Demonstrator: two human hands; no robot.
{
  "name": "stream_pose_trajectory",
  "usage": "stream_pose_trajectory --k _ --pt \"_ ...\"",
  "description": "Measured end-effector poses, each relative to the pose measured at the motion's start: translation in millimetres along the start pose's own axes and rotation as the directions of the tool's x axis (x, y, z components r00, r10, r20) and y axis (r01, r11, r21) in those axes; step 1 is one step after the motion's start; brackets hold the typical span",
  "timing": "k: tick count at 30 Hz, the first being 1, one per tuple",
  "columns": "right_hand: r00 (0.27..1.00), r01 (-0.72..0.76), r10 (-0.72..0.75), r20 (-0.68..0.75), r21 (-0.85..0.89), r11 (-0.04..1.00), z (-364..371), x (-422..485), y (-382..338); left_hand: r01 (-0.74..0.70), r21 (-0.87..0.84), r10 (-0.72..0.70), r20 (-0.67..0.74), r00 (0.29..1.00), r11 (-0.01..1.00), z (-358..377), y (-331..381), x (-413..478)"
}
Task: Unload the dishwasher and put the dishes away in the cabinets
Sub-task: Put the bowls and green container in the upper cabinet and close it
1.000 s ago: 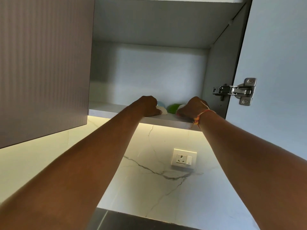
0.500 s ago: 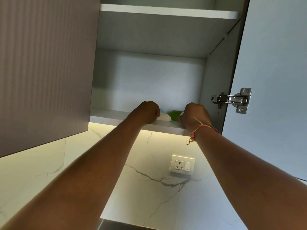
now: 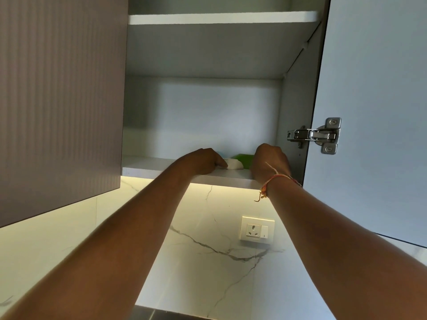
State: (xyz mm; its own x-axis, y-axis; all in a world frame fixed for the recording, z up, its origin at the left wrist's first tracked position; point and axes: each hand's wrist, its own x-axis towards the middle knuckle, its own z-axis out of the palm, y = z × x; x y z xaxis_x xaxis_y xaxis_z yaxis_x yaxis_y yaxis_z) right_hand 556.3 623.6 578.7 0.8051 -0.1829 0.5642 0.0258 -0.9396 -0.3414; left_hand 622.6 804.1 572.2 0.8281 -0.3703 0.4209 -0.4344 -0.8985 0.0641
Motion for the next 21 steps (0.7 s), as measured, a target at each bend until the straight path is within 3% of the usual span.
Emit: stream_pose_trajectory --k 5,8,11,14,17,21 --pt "0.994 0.049 -0.045 -0.098 0.035 0.998 -1.8 -4.7 -0.6 0.038 -0.048 -0.037 0.02 0.999 0.998 -1.7 2.9 -2.8" --pt "0.968 0.142 -0.123 -0.219 0.076 0.987 -0.8 -13.4 0.6 0.089 -0.139 -0.118 -0.21 0.971 0.986 -2.3 6.3 -17.4" --pt "0.91 0.278 -0.251 -0.33 0.035 0.96 5.7 -36.0 -0.3 0.117 -0.244 -0.224 -0.478 0.849 0.963 -3.4 17.3 -46.8" --pt "0.828 0.45 -0.432 -0.357 -0.037 0.892 15.6 -70.6 1.2 0.098 -0.103 -0.14 -0.62 0.772 0.99 9.8 37.6 -87.9" --pt "0.819 0.508 -0.467 -0.333 0.041 0.861 22.9 -104.5 10.2 0.113 0.065 -0.038 -0.686 0.727 0.992 32.2 54.3 -129.3" --pt "0.843 0.502 -0.481 -0.242 0.034 0.864 24.5 -156.7 39.2 0.123 0.172 0.019 -0.653 0.758 0.977 59.5 76.6 -182.7"
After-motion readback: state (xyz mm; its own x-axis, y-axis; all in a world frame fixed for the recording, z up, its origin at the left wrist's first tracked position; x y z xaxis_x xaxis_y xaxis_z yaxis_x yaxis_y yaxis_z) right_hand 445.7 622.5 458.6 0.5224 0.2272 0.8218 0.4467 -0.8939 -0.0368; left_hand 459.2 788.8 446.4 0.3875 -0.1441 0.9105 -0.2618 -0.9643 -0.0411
